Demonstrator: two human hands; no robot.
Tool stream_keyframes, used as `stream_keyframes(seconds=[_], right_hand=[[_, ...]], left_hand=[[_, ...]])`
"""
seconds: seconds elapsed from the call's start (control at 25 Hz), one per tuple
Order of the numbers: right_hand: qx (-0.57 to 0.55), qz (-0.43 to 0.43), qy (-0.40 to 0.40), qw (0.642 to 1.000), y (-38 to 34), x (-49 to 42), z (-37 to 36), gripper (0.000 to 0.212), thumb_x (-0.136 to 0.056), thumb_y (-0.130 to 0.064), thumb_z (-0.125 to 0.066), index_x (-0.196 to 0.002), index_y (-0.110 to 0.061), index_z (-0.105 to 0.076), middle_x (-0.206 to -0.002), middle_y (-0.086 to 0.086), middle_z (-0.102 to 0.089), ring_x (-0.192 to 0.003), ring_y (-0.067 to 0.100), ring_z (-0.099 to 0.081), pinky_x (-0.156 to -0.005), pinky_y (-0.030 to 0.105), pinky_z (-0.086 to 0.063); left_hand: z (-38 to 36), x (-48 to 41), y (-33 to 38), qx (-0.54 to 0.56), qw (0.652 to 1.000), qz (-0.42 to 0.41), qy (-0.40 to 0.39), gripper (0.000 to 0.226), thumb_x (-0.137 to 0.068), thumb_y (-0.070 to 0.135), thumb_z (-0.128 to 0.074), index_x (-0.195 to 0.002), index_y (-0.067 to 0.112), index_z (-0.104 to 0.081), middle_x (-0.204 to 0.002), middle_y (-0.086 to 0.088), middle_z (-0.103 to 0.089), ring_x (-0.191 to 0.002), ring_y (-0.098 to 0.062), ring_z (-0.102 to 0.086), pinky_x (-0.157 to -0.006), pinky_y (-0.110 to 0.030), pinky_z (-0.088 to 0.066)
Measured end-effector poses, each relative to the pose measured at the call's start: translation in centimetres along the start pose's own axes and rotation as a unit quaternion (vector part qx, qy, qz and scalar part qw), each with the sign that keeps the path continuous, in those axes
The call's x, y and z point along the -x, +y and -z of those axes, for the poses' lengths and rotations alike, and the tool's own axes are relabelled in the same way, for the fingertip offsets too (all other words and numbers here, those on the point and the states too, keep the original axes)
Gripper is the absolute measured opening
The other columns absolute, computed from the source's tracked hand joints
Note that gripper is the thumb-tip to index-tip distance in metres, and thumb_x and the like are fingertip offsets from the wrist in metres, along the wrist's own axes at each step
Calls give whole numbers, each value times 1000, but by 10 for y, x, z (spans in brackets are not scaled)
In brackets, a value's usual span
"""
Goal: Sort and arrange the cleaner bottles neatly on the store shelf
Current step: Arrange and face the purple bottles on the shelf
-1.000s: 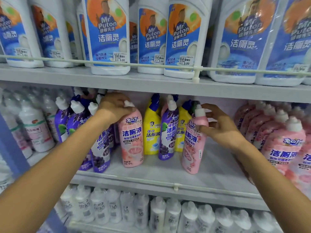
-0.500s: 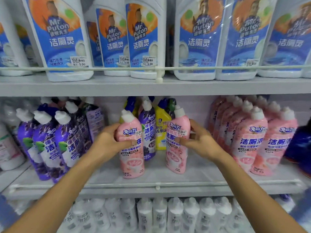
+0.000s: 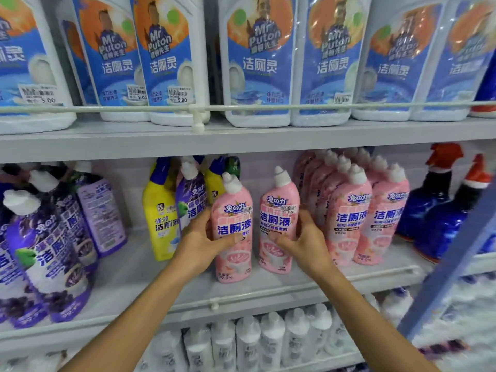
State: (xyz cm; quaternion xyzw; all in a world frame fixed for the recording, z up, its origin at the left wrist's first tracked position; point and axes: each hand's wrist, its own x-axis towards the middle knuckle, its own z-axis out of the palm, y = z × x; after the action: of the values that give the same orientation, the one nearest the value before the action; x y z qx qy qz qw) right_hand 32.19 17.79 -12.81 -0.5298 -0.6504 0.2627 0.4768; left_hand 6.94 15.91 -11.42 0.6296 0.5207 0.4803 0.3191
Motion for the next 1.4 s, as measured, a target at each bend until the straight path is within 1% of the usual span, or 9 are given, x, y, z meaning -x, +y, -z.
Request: stream_keyframes(seconds=[0.08, 0.2, 0.36, 0.44, 0.56, 0.6, 0.88, 1.16, 1.4], right_hand=[[-3, 9, -23, 1000, 15, -6, 0, 52, -77, -30, -89, -117, -20, -56, -102, -11, -75, -89, -3, -71, -73, 18, -56], [-77, 3, -49, 996, 31, -27, 7, 49, -84, -17, -83, -125, -22, -57, -112, -2, -75, -103, 12, -72, -87, 34, -60], [-122, 0, -12, 992, 35, -34, -7, 54, -91, -7, -75, -137, -13, -49, -121, 4, -71, -107, 11, -70, -90, 29, -58], [-137, -31, 49, 989, 38, -30, -20, 58, -87, -16, -81, -135, -13, -48, -120, 2, -70, -105, 10, -71, -87, 25, -59], [-50, -88, 211, 972, 40, -16, -55, 80, -64, -53, -88, -125, -17, -51, -114, 4, -65, -101, 21, -69, -84, 40, -59], [-29, -97, 229, 968, 40, -11, -67, 82, -63, -54, -88, -125, -16, -50, -115, 5, -62, -101, 23, -66, -85, 42, -57], [-14, -117, 162, 980, 52, -60, -71, 75, -66, -33, -94, -125, -18, -51, -118, 4, -66, -103, 22, -67, -90, 44, -56], [67, -189, 238, 950, 42, -77, -115, 100, -70, -40, -89, -141, -1, -32, -135, 19, -45, -123, 39, -50, -106, 48, -44], [17, -189, 253, 949, 56, -99, -111, 75, -80, -30, -84, -137, -9, -39, -134, 14, -47, -123, 35, -52, -105, 45, -46]], left_hand=[[5, 0, -3, 0, 1000, 4, 11, 62, -72, 17, -90, -122, 38, -60, -107, 17, -76, -98, -2, -71, -87, -30, -60], [21, -4, -9, -5, 999, 22, 25, 54, -70, 19, -92, -106, 44, -62, -101, 21, -76, -95, -4, -72, -85, -34, -60], [37, -5, -18, -21, 997, 22, 71, 62, -52, 57, -89, -106, 41, -62, -102, 10, -77, -94, -14, -74, -82, -50, -61], [37, -5, -21, -31, 996, 15, 81, 65, -48, 64, -83, -104, 41, -60, -102, 9, -76, -92, -16, -73, -80, -51, -61], [37, -5, -23, -29, 996, 11, 84, 63, -49, 64, -80, -103, 40, -60, -102, 10, -76, -91, -14, -73, -79, -48, -61], [36, -5, -24, -24, 996, 9, 82, 63, -50, 64, -81, -103, 39, -60, -102, 10, -76, -92, -14, -73, -79, -48, -62], [37, -7, -32, -16, 996, -2, 84, 58, -49, 65, -78, -100, 45, -59, -96, 17, -75, -89, -12, -72, -78, -49, -61], [36, -9, -39, 8, 997, 3, 75, 59, -49, 60, -77, -103, 44, -60, -98, 20, -75, -86, -10, -73, -76, -42, -62], [38, -9, -39, 13, 998, 1, 69, 64, -50, 60, -78, -105, 34, -61, -97, 15, -76, -85, -11, -74, -75, -43, -63]])
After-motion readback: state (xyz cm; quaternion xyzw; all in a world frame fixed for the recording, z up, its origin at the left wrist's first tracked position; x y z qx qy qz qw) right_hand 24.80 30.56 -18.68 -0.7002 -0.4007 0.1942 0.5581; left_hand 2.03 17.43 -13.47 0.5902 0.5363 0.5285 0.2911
